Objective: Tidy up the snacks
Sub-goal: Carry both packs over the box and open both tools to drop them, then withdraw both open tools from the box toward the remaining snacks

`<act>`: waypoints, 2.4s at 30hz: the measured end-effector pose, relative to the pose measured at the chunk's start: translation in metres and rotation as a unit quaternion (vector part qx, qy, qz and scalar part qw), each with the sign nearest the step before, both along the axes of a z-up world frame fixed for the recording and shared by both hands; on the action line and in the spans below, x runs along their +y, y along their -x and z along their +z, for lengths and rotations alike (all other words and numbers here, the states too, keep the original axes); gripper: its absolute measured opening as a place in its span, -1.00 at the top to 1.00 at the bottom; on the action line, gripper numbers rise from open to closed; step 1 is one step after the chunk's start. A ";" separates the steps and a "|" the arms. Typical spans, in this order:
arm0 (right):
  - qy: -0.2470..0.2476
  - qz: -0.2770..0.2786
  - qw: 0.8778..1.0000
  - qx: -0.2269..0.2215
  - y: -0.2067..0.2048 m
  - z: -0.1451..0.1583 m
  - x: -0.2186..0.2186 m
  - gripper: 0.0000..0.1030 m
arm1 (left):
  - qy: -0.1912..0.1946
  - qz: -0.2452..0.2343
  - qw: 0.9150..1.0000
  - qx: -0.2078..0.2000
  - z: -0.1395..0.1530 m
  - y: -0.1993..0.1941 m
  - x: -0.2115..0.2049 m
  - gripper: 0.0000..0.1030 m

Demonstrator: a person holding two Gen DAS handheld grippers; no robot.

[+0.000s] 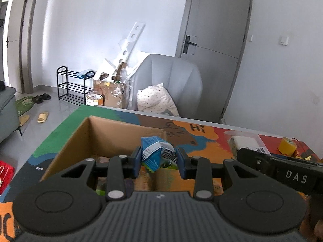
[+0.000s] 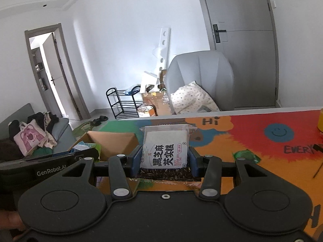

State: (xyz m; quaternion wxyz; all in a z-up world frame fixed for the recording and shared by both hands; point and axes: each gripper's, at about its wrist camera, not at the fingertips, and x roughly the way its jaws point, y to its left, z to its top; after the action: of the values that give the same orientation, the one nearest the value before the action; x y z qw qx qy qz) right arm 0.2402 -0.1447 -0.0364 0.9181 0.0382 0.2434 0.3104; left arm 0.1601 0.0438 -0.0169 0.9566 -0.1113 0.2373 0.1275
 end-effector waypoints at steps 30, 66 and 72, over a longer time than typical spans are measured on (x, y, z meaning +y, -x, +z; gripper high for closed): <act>0.006 0.065 0.998 0.011 0.006 -0.002 0.083 0.13 | 0.050 0.066 0.996 0.020 -0.014 0.026 0.084 0.01; -0.013 -0.033 0.999 0.032 -0.001 -0.008 -0.020 -0.60 | 0.026 0.009 0.999 0.020 -0.006 0.006 0.028 -0.86; -0.018 -0.057 0.998 0.033 -0.003 -0.011 -0.048 -0.85 | 0.024 -0.014 0.999 0.028 -0.011 -0.003 0.005 -0.90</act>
State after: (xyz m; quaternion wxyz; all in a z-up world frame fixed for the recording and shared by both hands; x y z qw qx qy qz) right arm 0.2434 -0.1929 -0.0474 0.9250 0.0789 0.2649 0.2606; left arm 0.1629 0.0493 -0.0274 0.9482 -0.1273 0.2688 0.1116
